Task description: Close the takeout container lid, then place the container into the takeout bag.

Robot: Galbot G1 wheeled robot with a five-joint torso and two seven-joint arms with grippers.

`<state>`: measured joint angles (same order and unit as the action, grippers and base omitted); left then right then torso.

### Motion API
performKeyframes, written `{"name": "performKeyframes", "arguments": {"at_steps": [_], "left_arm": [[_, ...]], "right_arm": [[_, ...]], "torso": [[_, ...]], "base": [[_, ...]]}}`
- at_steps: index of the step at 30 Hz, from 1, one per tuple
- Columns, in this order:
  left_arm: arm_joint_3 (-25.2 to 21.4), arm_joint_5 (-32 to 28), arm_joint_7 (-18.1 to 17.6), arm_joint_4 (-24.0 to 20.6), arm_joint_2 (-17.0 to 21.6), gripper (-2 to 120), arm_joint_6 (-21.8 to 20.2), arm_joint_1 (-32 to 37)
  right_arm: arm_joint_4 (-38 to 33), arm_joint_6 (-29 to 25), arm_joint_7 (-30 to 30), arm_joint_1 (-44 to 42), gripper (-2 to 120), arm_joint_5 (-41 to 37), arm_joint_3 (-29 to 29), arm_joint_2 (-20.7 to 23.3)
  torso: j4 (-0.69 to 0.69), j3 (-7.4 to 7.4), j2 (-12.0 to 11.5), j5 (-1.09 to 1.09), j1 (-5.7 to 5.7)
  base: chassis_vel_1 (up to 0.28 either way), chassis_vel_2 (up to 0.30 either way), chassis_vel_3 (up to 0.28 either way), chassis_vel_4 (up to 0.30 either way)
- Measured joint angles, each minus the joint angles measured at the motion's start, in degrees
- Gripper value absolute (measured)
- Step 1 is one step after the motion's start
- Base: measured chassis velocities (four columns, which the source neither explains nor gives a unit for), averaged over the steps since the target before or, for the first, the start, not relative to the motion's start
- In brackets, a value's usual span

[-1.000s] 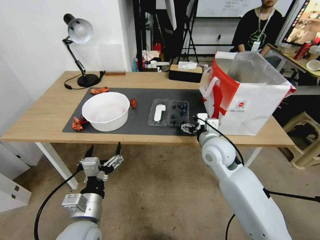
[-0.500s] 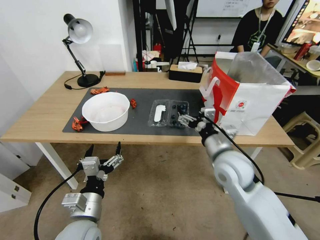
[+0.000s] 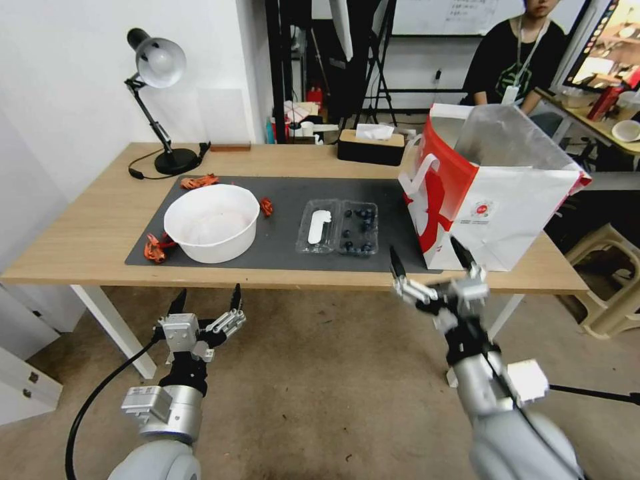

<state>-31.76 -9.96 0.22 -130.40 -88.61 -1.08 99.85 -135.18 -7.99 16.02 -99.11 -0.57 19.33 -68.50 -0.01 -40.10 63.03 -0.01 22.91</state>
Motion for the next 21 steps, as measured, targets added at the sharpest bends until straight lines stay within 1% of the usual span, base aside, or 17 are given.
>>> {"name": "performKeyframes", "arguments": {"at_steps": [3,4,7,9,11,21], "left_arm": [[0.09,-0.02,-0.03,0.07,0.23,100,0.05,0.00],[0.09,-0.02,-0.03,0.07,0.23,100,0.05,0.00],[0.21,-0.03,-0.05,0.09,0.41,100,0.09,-0.05],[0.22,-0.03,-0.05,0.09,0.42,100,0.09,-0.05],[0.27,-0.03,-0.06,0.09,0.53,100,0.11,-0.04],[0.54,-0.06,-0.10,-0.06,0.91,100,0.53,0.08]], "right_arm": [[1.13,-2.16,1.80,-2.78,100,2.33,-0.41,-1.13],[1.13,-2.16,1.80,-2.78,100,2.33,-0.41,-1.13],[3.41,-3.08,4.32,-4.11,100,3.06,-1.50,-1.74],[3.72,-3.15,4.55,-4.14,100,3.06,-1.61,-1.81],[5.54,-3.70,5.52,-4.17,100,3.08,-1.85,-2.25],[5.34,-3.56,5.81,-4.02,100,2.51,-2.02,-2.54]], "torso": [[0.01,-0.01,0.00,0.00,0.00],[0.01,-0.01,0.00,0.00,0.00],[0.02,-0.01,0.00,0.00,0.01],[0.01,-0.01,-0.01,0.00,0.00],[0.01,-0.01,-0.01,0.01,0.01],[0.01,-0.01,-0.01,0.01,0.01]], "base": [[0.000,0.000,0.000,0.000],[0.000,0.000,0.000,0.000],[0.000,0.000,0.000,0.000],[0.000,0.000,0.000,0.000],[0.000,0.000,0.000,0.000],[0.000,0.000,0.000,0.000]]}}
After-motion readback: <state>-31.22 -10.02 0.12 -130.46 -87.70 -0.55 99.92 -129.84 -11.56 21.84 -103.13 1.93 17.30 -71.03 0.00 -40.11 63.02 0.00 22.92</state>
